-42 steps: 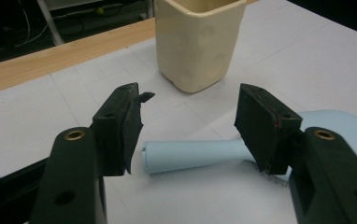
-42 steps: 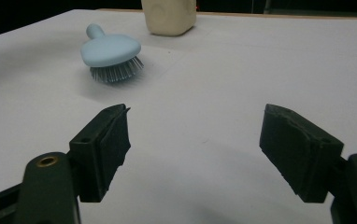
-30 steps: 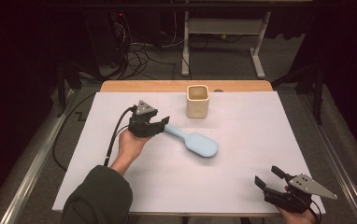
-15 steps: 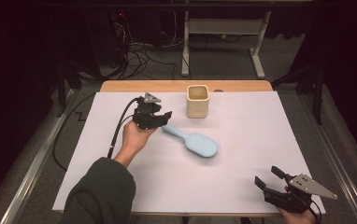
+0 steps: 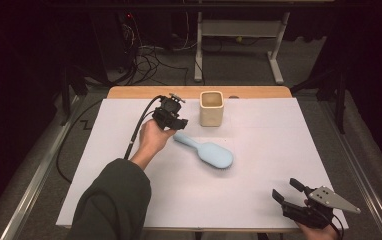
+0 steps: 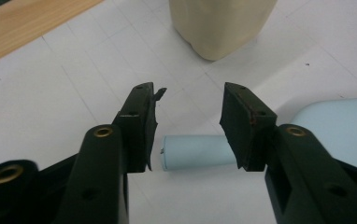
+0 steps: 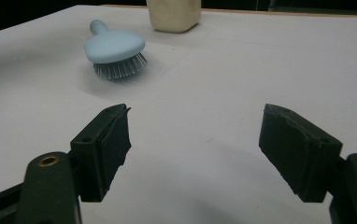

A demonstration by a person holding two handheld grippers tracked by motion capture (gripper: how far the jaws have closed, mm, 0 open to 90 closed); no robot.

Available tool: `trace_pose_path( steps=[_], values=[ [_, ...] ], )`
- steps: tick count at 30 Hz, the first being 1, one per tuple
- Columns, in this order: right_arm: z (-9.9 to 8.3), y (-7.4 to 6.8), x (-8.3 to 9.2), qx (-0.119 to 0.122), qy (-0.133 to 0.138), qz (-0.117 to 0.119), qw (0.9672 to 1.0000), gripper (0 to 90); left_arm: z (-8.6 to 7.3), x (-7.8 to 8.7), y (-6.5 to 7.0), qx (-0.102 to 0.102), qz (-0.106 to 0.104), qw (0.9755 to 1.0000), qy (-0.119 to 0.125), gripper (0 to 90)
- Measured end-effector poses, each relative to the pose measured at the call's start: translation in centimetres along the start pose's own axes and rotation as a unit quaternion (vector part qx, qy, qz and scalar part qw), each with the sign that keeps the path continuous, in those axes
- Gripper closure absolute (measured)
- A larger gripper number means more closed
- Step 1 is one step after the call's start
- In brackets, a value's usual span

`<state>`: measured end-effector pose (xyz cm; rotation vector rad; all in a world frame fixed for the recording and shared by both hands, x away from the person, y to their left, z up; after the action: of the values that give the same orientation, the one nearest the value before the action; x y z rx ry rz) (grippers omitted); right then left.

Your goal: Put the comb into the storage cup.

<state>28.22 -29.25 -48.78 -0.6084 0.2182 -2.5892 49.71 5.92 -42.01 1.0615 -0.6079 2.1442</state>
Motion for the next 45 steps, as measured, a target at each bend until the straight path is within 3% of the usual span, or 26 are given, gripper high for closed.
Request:
trace_pose_path(
  steps=[10,16,20,23,35,45],
  values=[
    [0.0,0.0,0.0,0.001,-0.001,0.001,1.0000,25.4,0.0,-2.5,0.0,-0.012,-0.010,0.9981,-0.059,73.8],
    [0.0,-0.1,0.0,0.002,-0.001,0.002,1.0000,25.5,-0.4,-3.7,-0.1,-0.007,-0.012,0.9966,-0.082,83.0],
    [0.0,-0.1,0.0,0.002,0.000,0.004,1.0000,25.5,-0.6,-4.2,-0.3,-0.004,-0.010,0.9961,-0.088,84.7],
    [0.0,-0.1,0.0,0.003,-0.001,0.003,1.0000,25.5,-0.7,-4.5,-0.3,-0.013,0.000,0.9948,-0.101,86.2],
    [0.0,-0.1,0.0,0.002,-0.001,0.004,1.0000,25.6,-1.3,-5.4,0.0,-0.013,-0.014,0.9924,-0.121,86.7],
    [0.0,-0.1,0.1,0.002,-0.001,0.004,1.0000,25.6,-1.3,-5.3,0.1,-0.014,-0.023,0.9920,-0.123,86.7]
  ],
)
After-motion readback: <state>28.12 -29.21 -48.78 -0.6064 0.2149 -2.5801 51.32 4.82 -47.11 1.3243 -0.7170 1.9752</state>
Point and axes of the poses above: each handheld gripper's, and its own axes: x roughly backward along the jaws, z roughly out of its top, y roughly to its right, the point moved 6 cm from there along -x, roughly forward along the jaws, and after that the axes turned 12 degrees about -x, right-handed, at the moved point
